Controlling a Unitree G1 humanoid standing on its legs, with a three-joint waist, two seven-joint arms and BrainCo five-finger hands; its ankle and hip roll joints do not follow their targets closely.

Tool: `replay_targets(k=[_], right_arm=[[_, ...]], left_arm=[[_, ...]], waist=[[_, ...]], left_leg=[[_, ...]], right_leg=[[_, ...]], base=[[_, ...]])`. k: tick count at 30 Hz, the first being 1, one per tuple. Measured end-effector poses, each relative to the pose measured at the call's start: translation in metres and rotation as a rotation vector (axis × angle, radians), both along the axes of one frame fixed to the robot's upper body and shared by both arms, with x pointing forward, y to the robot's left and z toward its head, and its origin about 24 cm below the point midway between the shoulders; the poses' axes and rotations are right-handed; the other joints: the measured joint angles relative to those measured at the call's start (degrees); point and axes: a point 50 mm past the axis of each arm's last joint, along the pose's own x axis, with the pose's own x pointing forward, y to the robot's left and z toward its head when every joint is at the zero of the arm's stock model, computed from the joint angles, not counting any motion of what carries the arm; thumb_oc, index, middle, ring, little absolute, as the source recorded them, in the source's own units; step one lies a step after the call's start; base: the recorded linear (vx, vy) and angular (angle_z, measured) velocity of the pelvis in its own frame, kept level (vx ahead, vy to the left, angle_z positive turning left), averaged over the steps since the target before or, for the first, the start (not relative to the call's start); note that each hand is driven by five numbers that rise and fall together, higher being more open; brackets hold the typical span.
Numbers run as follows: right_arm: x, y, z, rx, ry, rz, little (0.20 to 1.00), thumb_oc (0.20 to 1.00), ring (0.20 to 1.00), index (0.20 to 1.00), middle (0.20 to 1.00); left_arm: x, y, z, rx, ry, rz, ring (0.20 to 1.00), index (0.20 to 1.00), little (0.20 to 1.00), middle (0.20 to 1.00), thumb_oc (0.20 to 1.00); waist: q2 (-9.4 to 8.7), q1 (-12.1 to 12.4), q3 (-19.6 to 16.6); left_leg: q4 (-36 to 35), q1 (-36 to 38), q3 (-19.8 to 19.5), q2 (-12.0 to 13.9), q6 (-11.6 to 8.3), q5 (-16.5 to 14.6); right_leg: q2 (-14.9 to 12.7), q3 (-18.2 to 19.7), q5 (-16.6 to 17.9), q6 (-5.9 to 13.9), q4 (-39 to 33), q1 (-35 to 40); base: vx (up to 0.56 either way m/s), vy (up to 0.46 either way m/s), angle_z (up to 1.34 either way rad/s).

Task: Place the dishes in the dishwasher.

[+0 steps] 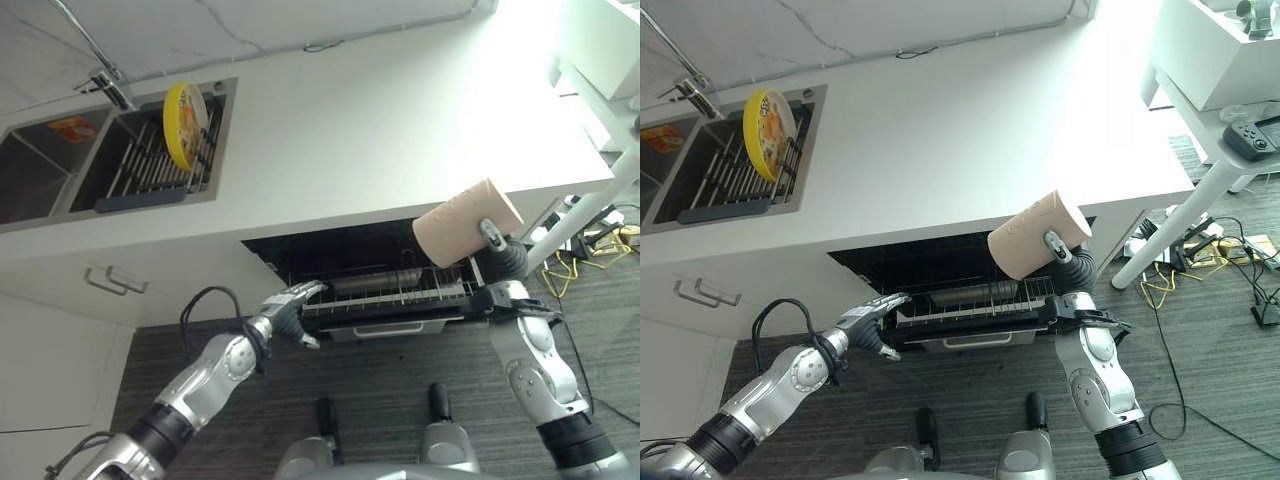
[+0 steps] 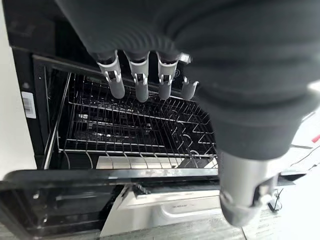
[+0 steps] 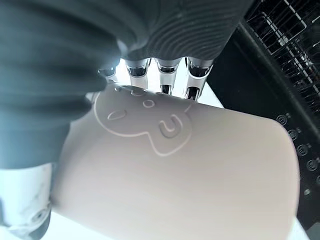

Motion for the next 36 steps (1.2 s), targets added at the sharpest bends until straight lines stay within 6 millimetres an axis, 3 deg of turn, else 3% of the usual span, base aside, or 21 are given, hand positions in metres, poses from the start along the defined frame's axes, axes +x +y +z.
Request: replay_targets(k=[5, 9, 13, 17, 21, 24, 27, 33, 36], right_arm=[[0.001, -0.002, -0.006, -0.025, 0.043, 0.006, 0.2, 0.2, 0.2, 0.2, 0.2], [0.003, 0.0, -0.004, -0.052, 0.043, 0.031, 0.2, 0.2, 0.2, 0.2, 0.2], [0.011, 0.011, 0.008, -0.07, -0.005, 0.091, 0.2, 0.2, 0.2, 0.2, 0.2], [0.011, 0.022, 0.005, -0.085, 0.015, 0.143, 0.2, 0.2, 0.2, 0.2, 0.2], [0.015, 0.036, 0.009, -0.069, 0.011, 0.179, 0.2, 0.2, 0.2, 0.2, 0.2], [0.022, 0.044, 0.021, -0.071, -0.017, 0.187, 0.2, 0.2, 0.2, 0.2, 0.2], [0.023, 0.054, 0.026, -0.092, -0.023, 0.213, 0.2, 0.2, 0.2, 0.2, 0.2], [0.026, 0.051, 0.017, -0.132, 0.054, 0.156, 0.2, 0.2, 0.2, 0.2, 0.2], [0.033, 0.037, -0.015, -0.185, 0.213, 0.055, 0.2, 0.2, 0.2, 0.2, 0.2]], left_arm=[[0.001, 0.005, -0.02, 0.056, 0.055, 0.085, 1.0, 1.0, 1.0, 1.0, 1.0], [0.01, -0.011, -0.017, 0.05, 0.0, 0.078, 1.0, 1.0, 1.0, 1.0, 1.0], [0.036, -0.034, 0.004, 0.159, -0.106, 0.017, 1.0, 1.0, 1.0, 1.0, 1.0], [0.034, -0.042, -0.033, 0.218, 0.056, 0.071, 1.0, 1.0, 1.0, 1.0, 1.0], [0.044, -0.059, -0.032, 0.261, 0.129, 0.023, 1.0, 1.0, 1.0, 1.0, 1.0], [0.051, -0.063, -0.025, 0.334, 0.203, -0.039, 1.0, 1.0, 1.0, 1.0, 1.0], [0.056, -0.064, -0.031, 0.366, 0.245, -0.03, 1.0, 1.0, 1.0, 1.0, 1.0], [0.053, -0.066, -0.034, 0.373, 0.255, -0.05, 1.0, 1.0, 1.0, 1.0, 1.0], [0.051, -0.066, -0.036, 0.37, 0.261, -0.052, 1.0, 1.0, 1.0, 1.0, 1.0]], waist=[[0.93, -1.12, 2.14], [1.18, -1.97, 2.89], [0.58, -2.9, 6.29], [-0.48, -4.06, 7.42], [-1.38, -3.69, 7.99], [-1.36, -4.02, 7.98], [-1.35, -4.16, 8.02], [-1.34, -3.71, 8.04], [-1.35, -3.63, 8.05]], left_leg=[[-0.01, 0.58, 1.67, -0.1, -0.04, -0.05], [0.29, 1.14, 2.68, -0.05, -0.05, -0.1], [0.31, -0.84, 3.1, 0.11, -0.31, 0.17], [0.34, -0.43, 3.67, 0.74, -0.39, 0.2], [0.32, 0.51, 3.21, 0.91, -0.44, 0.18], [0.32, 0.55, 2.99, 0.73, -0.46, 0.19], [0.33, 0.45, 3.17, 0.74, -0.49, 0.24], [0.33, 0.37, 3.2, 0.75, -0.52, 0.18], [0.34, 0.41, 2.87, 0.84, -0.52, 0.2]], right_leg=[[0.04, 1.23, 0.05, 0.09, -0.01, -0.48], [0.04, 1.67, 0.17, 0.23, -0.01, -0.54], [0.29, 2.82, 1.09, 0.25, 0.01, -3.14], [1.01, 2.93, 1.23, 0.02, 0.03, -2.88], [1.15, 2.5, 1.09, -0.09, 0.02, -1.61], [0.97, 2.53, 1.09, -0.09, 0.02, -1.57], [1.0, 2.57, 1.13, -0.12, 0.02, -1.73], [0.97, 2.49, 1.09, -0.12, 0.02, -1.74], [1.05, 2.23, 1.09, -0.13, 0.02, -1.54]], base=[[0.08, 0.068, -0.16], [0.01, 0.022, -0.11], [-0.06, -0.038, -0.13], [0.02, -0.011, -0.04], [-0.02, -0.031, 0.05], [-0.03, 0.017, 0.01], [-0.08, 0.016, -0.01], [-0.03, -0.017, 0.01], [0.0, -0.089, 0.03]])
